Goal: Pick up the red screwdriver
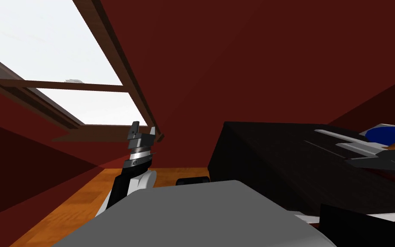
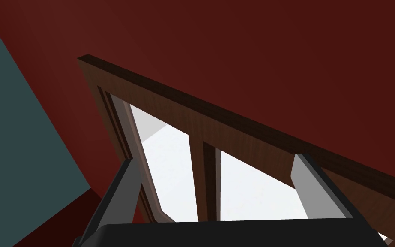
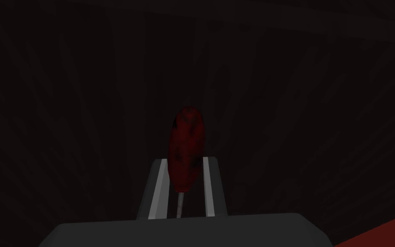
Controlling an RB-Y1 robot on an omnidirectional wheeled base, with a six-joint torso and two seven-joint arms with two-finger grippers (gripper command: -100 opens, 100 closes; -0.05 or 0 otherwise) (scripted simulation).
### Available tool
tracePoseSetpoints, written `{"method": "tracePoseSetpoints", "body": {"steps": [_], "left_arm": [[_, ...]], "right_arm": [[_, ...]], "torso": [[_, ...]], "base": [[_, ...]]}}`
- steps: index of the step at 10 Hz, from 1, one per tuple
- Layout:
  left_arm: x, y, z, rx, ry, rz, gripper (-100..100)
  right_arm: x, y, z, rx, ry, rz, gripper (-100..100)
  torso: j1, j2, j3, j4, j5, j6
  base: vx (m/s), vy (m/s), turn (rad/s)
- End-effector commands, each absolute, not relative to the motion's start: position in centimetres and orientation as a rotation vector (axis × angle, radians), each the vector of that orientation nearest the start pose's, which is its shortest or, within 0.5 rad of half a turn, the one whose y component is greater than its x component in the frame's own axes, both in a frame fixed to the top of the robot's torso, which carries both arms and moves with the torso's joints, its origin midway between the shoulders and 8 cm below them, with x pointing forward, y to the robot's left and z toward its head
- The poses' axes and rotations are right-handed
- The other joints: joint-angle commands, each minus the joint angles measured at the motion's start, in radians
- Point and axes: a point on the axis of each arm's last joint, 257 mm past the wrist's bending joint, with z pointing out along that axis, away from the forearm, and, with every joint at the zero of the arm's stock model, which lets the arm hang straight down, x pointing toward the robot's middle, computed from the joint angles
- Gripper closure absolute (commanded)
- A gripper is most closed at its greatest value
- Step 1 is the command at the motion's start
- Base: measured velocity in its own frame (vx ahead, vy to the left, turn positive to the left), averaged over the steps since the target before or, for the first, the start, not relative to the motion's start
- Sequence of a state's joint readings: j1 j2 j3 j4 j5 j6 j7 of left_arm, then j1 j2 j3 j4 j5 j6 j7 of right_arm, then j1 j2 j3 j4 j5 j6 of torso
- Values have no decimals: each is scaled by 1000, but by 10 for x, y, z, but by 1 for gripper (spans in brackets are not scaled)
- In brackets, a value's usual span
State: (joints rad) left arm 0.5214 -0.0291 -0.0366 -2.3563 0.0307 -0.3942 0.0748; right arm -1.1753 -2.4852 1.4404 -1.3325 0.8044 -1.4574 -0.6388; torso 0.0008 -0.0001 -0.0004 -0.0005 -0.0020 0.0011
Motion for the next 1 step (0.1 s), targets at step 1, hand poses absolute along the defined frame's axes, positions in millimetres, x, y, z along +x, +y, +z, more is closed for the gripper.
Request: {"method": "tracePoseSetpoints", "body": {"steps": [1], "left_arm": [[345, 276, 31, -770, 579, -1409, 0]], "right_arm": [[131, -632, 13, -163, 2787, 12, 0]], "torso": [[0, 0, 0, 0, 0, 0]], "base": [[0, 0, 0]]}}
